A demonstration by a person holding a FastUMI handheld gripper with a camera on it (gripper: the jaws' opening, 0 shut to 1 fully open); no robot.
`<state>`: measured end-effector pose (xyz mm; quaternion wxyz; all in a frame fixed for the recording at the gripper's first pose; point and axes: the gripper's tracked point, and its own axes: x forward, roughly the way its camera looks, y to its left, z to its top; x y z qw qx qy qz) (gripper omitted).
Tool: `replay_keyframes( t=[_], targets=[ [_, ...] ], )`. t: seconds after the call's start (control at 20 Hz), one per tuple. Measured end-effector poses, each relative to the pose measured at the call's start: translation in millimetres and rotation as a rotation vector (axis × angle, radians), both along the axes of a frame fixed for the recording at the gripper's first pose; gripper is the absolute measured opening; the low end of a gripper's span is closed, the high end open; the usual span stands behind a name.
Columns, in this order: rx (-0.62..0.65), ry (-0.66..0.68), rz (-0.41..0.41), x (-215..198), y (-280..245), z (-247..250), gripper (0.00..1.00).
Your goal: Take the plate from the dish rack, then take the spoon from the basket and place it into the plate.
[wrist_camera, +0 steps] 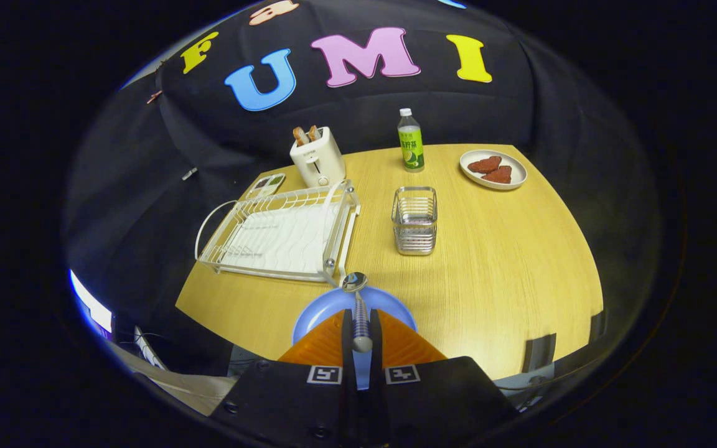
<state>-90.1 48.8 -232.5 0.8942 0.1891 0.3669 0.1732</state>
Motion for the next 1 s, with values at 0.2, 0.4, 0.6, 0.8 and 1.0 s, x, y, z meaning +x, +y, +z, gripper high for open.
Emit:
replay_keyframes(
  t=[0.2,0.4,0.6,0.8,1.0],
  targets=[
    [0.003,0.043,0.017,-11.9,15.6,-24.4,0.1],
    [-0.011,0.055,0.025,-12.9,25.7,-45.1,0.1],
    [0.006,0.044,0.031,-13.0,35.4,-50.8,0.1],
    [0.0,0.057,0.057,-19.4,40.4,-59.2,0.11],
    [-0.01,0.093,0.076,-29.4,43.6,-71.5,0.13]
  ],
)
